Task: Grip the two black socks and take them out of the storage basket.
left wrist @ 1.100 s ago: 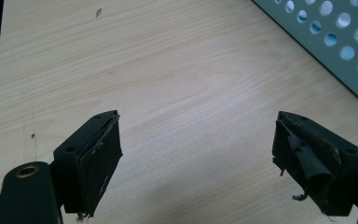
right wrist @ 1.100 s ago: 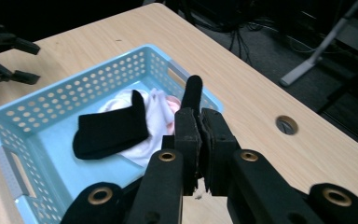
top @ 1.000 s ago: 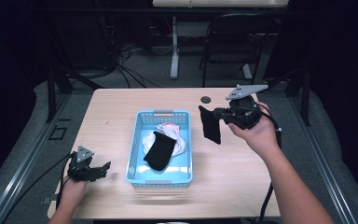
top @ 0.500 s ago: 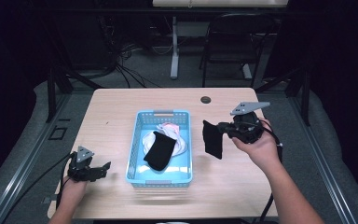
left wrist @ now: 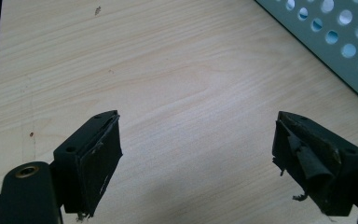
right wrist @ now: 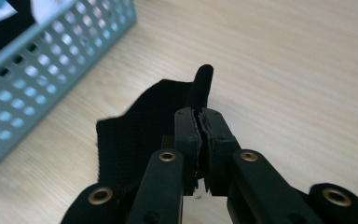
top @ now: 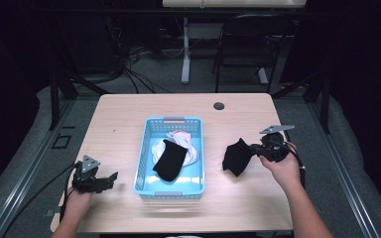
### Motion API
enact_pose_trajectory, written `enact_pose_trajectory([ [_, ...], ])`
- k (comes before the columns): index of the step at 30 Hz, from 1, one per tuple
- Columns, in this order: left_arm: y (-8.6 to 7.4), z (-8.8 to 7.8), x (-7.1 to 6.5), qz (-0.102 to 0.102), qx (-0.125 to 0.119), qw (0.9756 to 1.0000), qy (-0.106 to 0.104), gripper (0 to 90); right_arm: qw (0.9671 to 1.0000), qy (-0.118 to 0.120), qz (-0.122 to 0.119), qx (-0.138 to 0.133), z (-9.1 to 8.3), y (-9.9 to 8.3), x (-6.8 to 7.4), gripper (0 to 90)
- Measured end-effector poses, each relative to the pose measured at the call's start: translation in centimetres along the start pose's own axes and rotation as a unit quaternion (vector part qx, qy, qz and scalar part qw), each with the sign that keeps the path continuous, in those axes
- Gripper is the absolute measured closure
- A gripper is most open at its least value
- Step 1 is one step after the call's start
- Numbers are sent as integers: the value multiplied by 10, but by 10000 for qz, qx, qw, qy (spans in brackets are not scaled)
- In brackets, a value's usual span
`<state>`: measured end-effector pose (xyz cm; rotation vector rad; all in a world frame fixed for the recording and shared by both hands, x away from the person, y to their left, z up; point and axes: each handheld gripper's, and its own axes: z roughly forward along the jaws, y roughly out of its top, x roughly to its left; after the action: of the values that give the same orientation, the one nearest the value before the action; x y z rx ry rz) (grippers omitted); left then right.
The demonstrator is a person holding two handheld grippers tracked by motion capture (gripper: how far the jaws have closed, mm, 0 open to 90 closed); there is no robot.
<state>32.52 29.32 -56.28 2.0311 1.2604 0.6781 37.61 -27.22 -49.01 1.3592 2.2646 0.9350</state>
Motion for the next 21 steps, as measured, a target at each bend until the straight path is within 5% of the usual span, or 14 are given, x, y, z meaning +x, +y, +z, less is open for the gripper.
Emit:
enact_pose_trajectory([
  [8,0,0,-1,17,5,10000,4,155,9991,-25,415,87,16,-28,-14,851],
  [10,0,0,0,16,12,10000,4,155,9987,-100,505,68,19,-31,-16,791],
  [14,0,0,0,11,12,10000,3,155,9985,-167,520,-96,17,-30,-15,669],
  [21,0,0,-1,-1,-10,10000,4,155,9993,-161,246,-251,13,-16,-6,588],
])
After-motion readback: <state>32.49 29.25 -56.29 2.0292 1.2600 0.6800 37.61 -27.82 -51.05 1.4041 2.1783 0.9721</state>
